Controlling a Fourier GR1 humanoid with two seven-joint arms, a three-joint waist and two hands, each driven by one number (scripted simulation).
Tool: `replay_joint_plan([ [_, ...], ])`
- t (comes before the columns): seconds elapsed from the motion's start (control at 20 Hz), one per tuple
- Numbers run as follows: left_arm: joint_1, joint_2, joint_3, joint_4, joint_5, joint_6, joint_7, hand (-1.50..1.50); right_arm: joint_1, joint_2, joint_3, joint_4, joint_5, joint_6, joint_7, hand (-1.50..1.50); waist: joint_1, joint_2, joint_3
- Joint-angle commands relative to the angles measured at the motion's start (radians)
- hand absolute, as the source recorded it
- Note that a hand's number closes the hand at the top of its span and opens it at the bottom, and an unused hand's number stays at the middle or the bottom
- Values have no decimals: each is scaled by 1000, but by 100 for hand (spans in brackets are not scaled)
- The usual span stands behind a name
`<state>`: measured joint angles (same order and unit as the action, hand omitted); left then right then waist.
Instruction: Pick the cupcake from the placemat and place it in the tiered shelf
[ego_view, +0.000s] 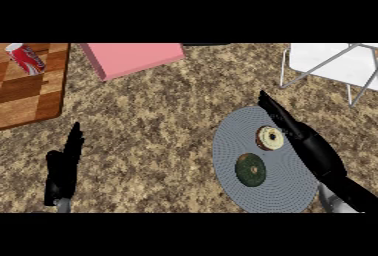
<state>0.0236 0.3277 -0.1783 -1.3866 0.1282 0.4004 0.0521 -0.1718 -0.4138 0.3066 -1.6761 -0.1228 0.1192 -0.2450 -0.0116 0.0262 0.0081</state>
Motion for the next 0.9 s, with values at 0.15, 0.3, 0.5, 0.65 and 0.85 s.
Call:
replay_joint_plan([
  [0.15, 23, 24, 36, 8, 94, -102, 62, 0, 86, -110, -334, 60, -53, -154, 22, 150, -35, -30, -8],
  [0.3, 14, 0, 41, 5, 130, -108, 91, 0, 183, -287, -385, 226, 171, -264, 159, 150, -100, 1, -27],
  [0.5, 26, 0, 8, -58, 181, -179, 182, 0, 171, -143, -500, 338, -23, -315, 222, -150, 4, -24, -7],
  [0.65, -105, -6, 47, 49, 191, -227, 214, 0, 240, -141, -515, 302, -39, -218, 95, -150, 0, -26, -8],
  [0.85, -27, 17, 63, -10, 203, -260, 202, 0, 274, -257, -527, 248, -86, -24, 123, -150, 7, -28, -8],
])
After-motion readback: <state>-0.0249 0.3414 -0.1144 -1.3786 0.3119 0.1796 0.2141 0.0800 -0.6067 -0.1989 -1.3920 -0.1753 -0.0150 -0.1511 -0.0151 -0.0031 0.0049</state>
